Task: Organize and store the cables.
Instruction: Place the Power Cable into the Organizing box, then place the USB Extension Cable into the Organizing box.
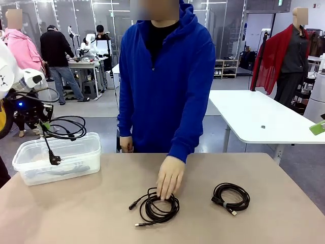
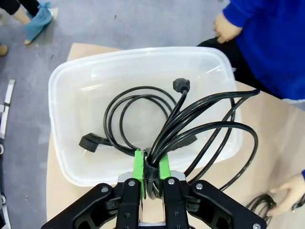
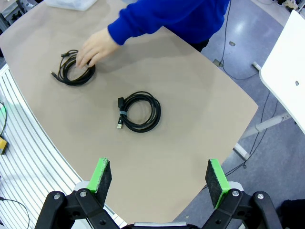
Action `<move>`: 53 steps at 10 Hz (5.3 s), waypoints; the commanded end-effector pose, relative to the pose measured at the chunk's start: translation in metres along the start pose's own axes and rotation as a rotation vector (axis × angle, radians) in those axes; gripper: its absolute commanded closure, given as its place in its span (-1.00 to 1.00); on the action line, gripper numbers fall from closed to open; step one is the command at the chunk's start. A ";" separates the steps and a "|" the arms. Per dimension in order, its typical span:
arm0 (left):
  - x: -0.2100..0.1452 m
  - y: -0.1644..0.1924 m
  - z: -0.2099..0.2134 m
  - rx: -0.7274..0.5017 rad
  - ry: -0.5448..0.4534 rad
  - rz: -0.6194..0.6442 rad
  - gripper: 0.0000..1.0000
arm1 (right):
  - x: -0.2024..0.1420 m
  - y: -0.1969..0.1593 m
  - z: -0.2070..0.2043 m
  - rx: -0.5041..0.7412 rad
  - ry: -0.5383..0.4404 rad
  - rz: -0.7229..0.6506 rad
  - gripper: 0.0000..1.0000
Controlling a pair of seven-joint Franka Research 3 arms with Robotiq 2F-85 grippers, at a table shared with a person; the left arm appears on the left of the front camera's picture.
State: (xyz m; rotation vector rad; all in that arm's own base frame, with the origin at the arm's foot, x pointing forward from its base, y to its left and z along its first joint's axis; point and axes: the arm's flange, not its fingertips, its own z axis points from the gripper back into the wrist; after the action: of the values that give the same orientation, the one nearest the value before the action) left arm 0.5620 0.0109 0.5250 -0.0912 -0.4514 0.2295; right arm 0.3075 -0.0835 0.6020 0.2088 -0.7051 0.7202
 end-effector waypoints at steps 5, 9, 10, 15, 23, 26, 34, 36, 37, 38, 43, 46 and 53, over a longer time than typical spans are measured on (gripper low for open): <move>0.005 0.054 -0.062 0.053 -0.022 0.053 0.70 | -0.002 -0.001 0.000 0.006 -0.004 0.005 -1.00; 0.022 0.049 -0.087 0.179 -0.029 0.076 0.70 | -0.002 -0.001 0.000 0.006 -0.004 0.005 -1.00; 0.022 0.046 -0.096 0.230 -0.029 0.072 0.70 | -0.002 -0.001 0.000 0.006 -0.004 0.005 -1.00; 0.002 0.044 -0.125 0.274 0.004 0.087 0.70 | -0.002 -0.001 0.000 0.006 -0.004 0.005 -1.00; -0.002 0.055 -0.137 0.258 0.030 0.120 0.70 | -0.002 -0.001 0.000 0.006 -0.004 0.005 -1.00; -0.002 0.055 -0.137 0.258 0.030 0.120 0.70 | -0.002 -0.001 0.000 0.006 -0.004 0.005 -1.00; 0.001 0.069 -0.159 0.221 0.056 -0.001 0.11 | -0.002 -0.001 0.000 0.006 -0.004 0.005 -1.00; -0.004 0.072 -0.145 0.202 0.020 -0.001 -0.44 | -0.002 -0.001 0.000 0.006 -0.004 0.005 -1.00; -0.008 0.073 -0.139 0.193 0.022 -0.009 -0.66 | -0.002 -0.001 0.000 0.006 -0.004 0.005 -1.00; -0.010 0.074 -0.135 0.205 0.039 -0.002 -0.97 | -0.002 -0.001 0.000 0.006 -0.004 0.005 -1.00; -0.022 0.081 -0.099 0.120 0.069 -0.101 -1.00 | -0.002 -0.001 0.000 0.006 -0.004 0.005 -1.00; -0.024 0.083 -0.084 0.068 0.085 -0.172 -1.00 | -0.002 -0.001 0.000 0.006 -0.004 0.005 -1.00; -0.020 0.072 -0.093 0.119 0.052 -0.129 -1.00 | -0.002 -0.001 0.000 0.006 -0.004 0.005 -1.00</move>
State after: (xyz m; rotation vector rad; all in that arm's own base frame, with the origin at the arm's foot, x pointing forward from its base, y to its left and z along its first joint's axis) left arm 0.5684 0.0746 0.4237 0.0360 -0.3816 0.1106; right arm 0.3075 -0.0835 0.6020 0.2088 -0.7051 0.7201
